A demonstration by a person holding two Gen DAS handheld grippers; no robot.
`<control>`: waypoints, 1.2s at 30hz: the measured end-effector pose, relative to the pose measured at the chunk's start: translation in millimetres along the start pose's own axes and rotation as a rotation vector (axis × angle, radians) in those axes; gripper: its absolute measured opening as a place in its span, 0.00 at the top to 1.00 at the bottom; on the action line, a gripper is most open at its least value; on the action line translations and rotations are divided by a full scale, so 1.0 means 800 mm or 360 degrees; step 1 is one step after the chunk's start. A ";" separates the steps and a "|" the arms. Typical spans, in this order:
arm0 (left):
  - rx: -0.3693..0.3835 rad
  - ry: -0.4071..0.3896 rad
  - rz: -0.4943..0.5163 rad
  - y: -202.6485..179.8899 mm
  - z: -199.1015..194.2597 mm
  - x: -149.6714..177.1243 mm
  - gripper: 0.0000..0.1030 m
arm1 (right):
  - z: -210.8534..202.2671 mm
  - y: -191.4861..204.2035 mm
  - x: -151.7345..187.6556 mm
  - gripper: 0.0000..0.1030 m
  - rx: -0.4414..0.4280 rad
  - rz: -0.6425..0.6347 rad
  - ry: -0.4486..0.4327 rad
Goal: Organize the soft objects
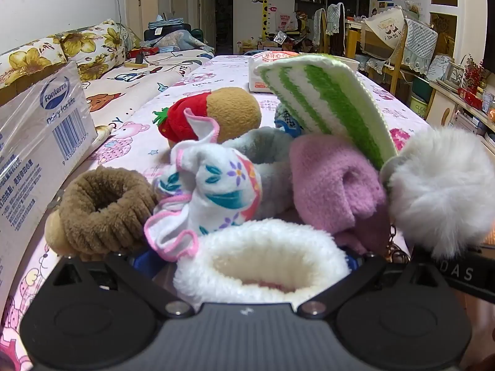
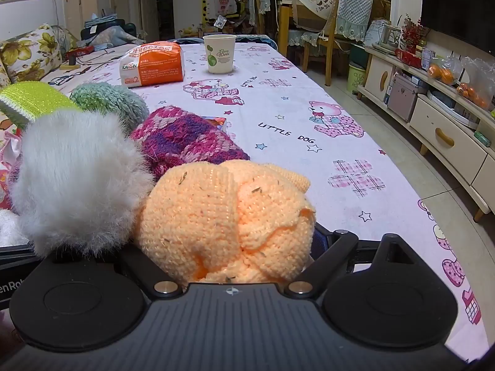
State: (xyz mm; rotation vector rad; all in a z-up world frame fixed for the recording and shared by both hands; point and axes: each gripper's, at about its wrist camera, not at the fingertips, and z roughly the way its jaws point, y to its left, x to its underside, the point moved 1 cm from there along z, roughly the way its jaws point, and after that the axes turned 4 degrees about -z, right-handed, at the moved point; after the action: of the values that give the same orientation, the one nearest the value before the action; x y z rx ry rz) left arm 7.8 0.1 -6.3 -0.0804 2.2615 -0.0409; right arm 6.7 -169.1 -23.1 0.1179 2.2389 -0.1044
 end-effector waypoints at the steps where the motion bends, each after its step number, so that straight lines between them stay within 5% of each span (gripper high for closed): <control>1: -0.0002 -0.0001 0.0003 0.000 0.000 0.000 0.00 | 0.000 0.000 0.000 0.00 -0.0002 0.0003 0.0003; 16: 0.0022 -0.0020 0.0056 0.006 -0.020 0.012 0.01 | -0.007 -0.001 0.004 0.00 -0.0079 -0.0063 0.0084; 30: 0.0062 -0.0175 0.0103 0.043 -0.075 0.014 0.01 | -0.034 0.006 0.018 0.00 -0.0224 -0.0058 0.0155; 36: 0.0016 -0.0310 0.0165 0.058 -0.104 0.013 0.01 | -0.067 0.016 0.025 0.00 -0.0227 -0.0122 0.0071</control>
State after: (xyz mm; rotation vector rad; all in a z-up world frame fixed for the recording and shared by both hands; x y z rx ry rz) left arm -65.0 45.6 36.1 0.0368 2.0677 0.0102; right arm -45.6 -149.0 -6.5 -0.0435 2.2876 0.0170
